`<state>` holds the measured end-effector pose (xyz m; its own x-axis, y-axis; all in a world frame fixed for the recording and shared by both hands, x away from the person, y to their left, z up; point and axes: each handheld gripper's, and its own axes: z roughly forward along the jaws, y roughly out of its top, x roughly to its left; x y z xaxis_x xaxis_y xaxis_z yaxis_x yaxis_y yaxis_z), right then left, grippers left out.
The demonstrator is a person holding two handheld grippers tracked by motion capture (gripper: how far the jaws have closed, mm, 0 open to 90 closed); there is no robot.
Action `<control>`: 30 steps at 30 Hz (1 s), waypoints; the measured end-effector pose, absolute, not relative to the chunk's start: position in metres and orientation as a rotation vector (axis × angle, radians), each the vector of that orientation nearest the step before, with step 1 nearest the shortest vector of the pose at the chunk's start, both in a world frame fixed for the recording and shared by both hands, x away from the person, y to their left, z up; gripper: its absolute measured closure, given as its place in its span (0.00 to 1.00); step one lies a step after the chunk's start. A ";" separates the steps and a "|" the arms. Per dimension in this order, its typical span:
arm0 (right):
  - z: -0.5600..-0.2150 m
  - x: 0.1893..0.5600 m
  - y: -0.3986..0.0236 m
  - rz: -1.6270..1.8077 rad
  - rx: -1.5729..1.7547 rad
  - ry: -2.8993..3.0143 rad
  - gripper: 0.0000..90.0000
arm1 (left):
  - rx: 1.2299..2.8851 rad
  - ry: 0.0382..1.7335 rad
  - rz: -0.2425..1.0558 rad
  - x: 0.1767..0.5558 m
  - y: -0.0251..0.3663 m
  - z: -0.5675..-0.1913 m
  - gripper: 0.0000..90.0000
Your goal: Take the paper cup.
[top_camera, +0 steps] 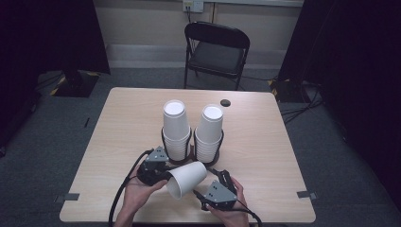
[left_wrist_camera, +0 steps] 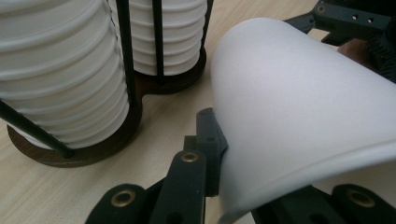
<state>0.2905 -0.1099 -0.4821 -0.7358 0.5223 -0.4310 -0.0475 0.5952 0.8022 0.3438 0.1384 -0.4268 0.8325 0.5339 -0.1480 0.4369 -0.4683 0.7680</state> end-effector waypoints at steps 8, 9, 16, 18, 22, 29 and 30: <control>-0.479 0.290 -0.106 1.010 0.282 2.102 0.15 | 2.159 0.702 0.121 0.344 0.132 -0.425 0.95; -0.479 0.289 -0.105 1.015 0.263 2.095 0.15 | 2.158 0.705 0.119 0.345 0.130 -0.426 0.95; -0.476 0.289 -0.106 0.966 0.179 2.057 0.14 | 2.153 0.697 0.095 0.344 0.125 -0.425 0.95; -0.476 0.288 -0.105 0.929 0.179 2.040 0.14 | 2.156 0.690 0.095 0.345 0.124 -0.424 0.95; -0.477 0.288 -0.101 0.884 0.141 2.023 0.14 | 2.174 0.699 0.087 0.345 0.123 -0.423 0.95; -0.480 0.284 -0.090 0.875 0.103 1.968 0.13 | 2.170 0.716 0.065 0.348 0.121 -0.422 0.95; -0.480 0.284 -0.089 0.873 0.104 1.961 0.13 | 2.166 0.721 0.056 0.348 0.120 -0.422 0.95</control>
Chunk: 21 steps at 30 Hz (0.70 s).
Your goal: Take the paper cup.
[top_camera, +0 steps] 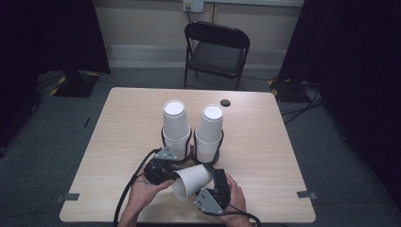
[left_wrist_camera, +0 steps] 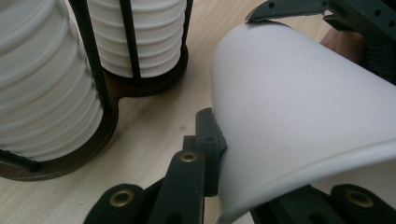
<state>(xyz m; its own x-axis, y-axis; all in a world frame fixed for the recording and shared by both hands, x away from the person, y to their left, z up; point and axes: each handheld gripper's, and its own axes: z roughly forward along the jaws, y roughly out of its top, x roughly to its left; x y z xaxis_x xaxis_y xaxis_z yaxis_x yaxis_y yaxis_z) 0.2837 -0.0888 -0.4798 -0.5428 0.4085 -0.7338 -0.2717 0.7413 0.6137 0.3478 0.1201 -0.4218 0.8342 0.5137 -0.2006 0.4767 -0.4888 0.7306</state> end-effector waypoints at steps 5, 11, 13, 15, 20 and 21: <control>-0.479 0.283 -0.084 0.834 0.064 1.957 0.14 | 2.168 0.733 0.051 0.351 0.117 -0.422 0.95; -0.476 0.280 -0.075 0.806 0.028 1.931 0.15 | 2.209 0.715 0.075 0.353 0.108 -0.415 0.96; -0.474 0.280 -0.072 0.813 0.016 1.924 0.15 | 2.205 0.721 0.073 0.353 0.106 -0.415 0.96; -0.474 0.279 -0.069 0.825 -0.003 1.918 0.15 | 2.197 0.727 0.057 0.355 0.104 -0.415 0.96; -0.471 0.276 -0.064 0.846 -0.020 1.904 0.15 | 2.179 0.727 0.040 0.356 0.105 -0.416 0.94; -0.471 0.276 -0.064 0.849 -0.014 1.906 0.15 | 2.175 0.729 0.040 0.356 0.105 -0.416 0.94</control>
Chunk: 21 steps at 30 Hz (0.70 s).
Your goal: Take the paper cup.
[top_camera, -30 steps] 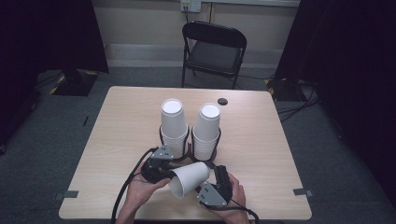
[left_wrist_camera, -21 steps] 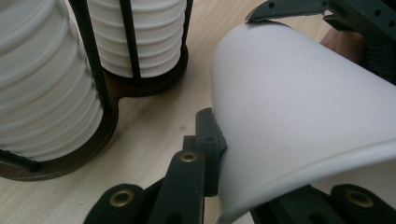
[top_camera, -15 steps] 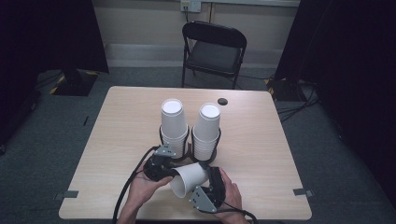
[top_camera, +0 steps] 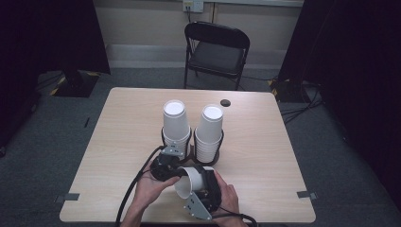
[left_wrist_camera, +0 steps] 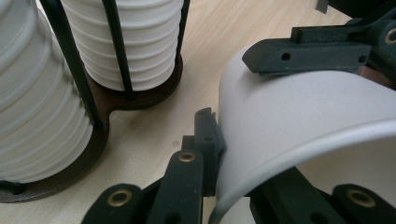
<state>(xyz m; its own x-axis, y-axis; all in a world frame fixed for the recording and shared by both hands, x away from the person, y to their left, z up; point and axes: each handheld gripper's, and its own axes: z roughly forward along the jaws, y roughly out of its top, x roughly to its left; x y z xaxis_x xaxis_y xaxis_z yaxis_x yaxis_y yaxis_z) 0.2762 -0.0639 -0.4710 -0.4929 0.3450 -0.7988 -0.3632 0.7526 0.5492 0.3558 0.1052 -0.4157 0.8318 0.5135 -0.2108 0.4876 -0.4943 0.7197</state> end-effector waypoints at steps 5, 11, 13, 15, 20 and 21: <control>-0.469 0.275 -0.062 0.851 -0.029 1.898 0.14 | 2.167 0.740 0.029 0.356 0.104 -0.417 0.94; -0.466 0.273 -0.061 0.848 -0.014 1.910 0.14 | 2.141 0.761 0.026 0.356 0.104 -0.420 0.94; -0.466 0.273 -0.061 0.864 0.000 1.914 0.14 | 2.136 0.760 0.029 0.356 0.103 -0.420 0.95; -0.466 0.274 -0.062 0.874 0.008 1.916 0.14 | 2.127 0.757 0.040 0.356 0.103 -0.421 0.94; -0.467 0.278 -0.068 0.934 0.057 1.926 0.14 | 2.072 0.750 0.055 0.356 0.105 -0.428 0.93; -0.468 0.279 -0.069 0.955 0.072 1.926 0.14 | 2.068 0.749 0.058 0.356 0.105 -0.428 0.93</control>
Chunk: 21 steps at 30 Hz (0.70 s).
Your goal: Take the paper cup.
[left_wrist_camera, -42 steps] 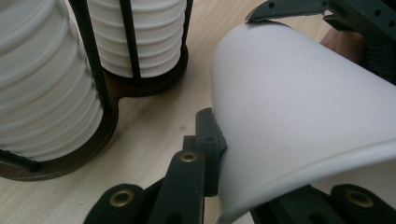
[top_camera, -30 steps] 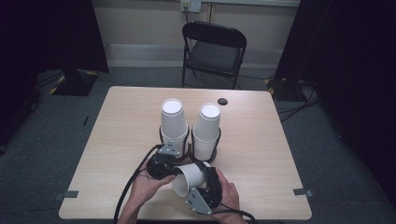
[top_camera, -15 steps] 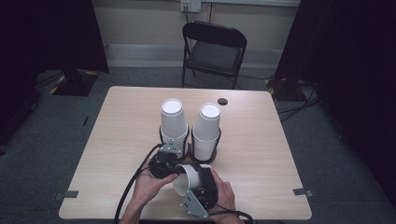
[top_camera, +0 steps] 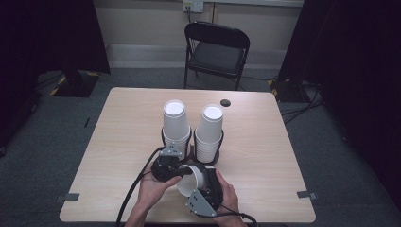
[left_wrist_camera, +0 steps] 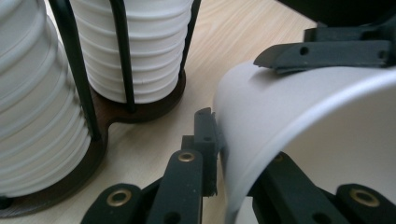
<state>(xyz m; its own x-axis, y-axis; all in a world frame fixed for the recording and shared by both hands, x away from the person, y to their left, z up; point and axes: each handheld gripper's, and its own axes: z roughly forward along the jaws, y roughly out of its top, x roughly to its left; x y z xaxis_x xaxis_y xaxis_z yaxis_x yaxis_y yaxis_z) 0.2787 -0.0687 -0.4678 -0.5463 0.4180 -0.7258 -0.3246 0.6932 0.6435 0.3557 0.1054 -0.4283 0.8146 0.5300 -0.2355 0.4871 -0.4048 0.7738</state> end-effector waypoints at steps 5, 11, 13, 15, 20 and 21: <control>-0.470 0.281 -0.070 0.986 0.100 1.935 0.14 | 2.050 0.739 0.087 0.354 0.107 -0.428 0.90; -0.466 0.285 -0.077 1.011 0.152 1.944 0.15 | 1.997 0.726 0.130 0.353 0.108 -0.426 0.79; -0.466 0.288 -0.080 1.027 0.171 1.942 0.15 | 1.981 0.725 0.141 0.353 0.110 -0.427 0.75; -0.465 0.291 -0.083 1.050 0.197 1.946 0.15 | 1.967 0.706 0.193 0.349 0.111 -0.427 0.75; -0.467 0.293 -0.090 1.086 0.278 1.954 0.15 | 1.900 0.688 0.254 0.341 0.112 -0.428 0.64; -0.467 0.294 -0.091 1.086 0.289 1.951 0.15 | 1.891 0.694 0.258 0.341 0.113 -0.428 0.62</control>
<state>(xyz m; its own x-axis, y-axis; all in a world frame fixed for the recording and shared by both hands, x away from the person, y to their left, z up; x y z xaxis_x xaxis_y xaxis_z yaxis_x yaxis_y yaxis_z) 0.2936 -0.0909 -0.4675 -0.6027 0.5562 -0.5722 -0.1932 0.5941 0.7809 0.3407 0.1125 -0.4282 0.8079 0.5734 -0.1359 0.3461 -0.2751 0.8970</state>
